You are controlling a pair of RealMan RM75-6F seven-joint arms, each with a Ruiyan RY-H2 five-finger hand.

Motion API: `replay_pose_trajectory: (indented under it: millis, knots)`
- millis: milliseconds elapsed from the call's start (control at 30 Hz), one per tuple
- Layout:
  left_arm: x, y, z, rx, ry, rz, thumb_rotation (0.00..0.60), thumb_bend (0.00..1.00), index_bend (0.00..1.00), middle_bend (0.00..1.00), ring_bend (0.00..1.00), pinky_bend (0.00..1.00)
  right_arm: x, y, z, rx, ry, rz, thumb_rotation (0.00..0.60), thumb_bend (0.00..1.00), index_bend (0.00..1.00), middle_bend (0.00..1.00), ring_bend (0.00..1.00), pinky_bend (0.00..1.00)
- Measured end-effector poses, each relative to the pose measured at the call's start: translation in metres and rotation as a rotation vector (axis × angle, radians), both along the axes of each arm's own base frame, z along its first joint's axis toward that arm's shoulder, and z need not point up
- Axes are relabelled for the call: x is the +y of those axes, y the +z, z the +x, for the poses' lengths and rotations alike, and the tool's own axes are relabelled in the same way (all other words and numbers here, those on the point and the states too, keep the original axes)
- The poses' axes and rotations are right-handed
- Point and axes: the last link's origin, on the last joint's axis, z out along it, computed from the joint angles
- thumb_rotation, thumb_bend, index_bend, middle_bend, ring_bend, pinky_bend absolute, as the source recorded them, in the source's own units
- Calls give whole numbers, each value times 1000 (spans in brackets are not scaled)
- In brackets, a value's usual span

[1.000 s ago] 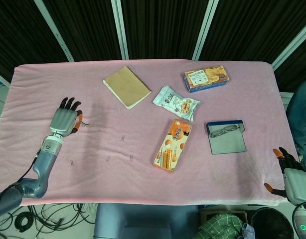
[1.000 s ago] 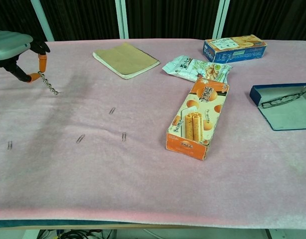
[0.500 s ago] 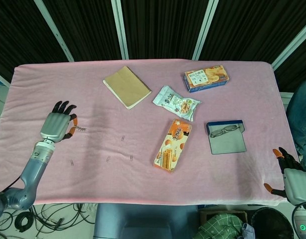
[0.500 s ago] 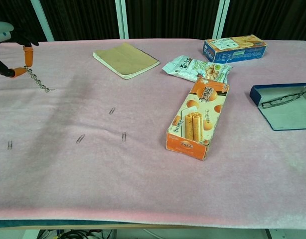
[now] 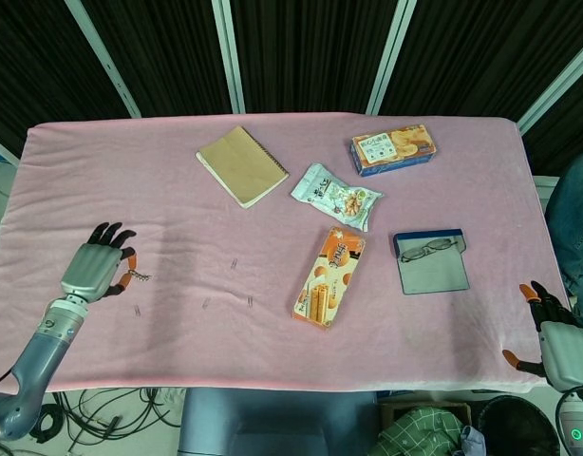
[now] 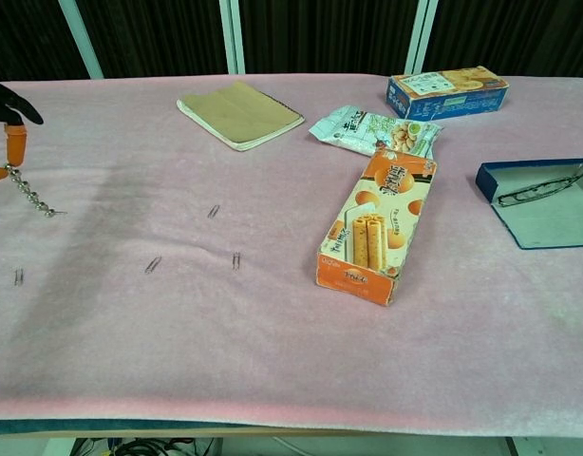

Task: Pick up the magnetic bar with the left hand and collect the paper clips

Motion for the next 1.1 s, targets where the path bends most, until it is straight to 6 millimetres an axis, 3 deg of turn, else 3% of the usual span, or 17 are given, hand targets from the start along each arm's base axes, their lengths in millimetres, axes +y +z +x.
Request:
replay_pose_trajectory:
  millis: [633, 1100]
  knots:
    - [-25, -15, -10, 37, -15, -59, 600, 433, 556, 151, 0, 0, 0, 0, 0, -1, 2, 0, 600, 78, 0, 0, 73, 177]
    - [-46, -9, -15, 53, -32, -58, 600, 433, 556, 150, 0, 0, 0, 0, 0, 0, 2, -1, 600, 78, 0, 0, 73, 177]
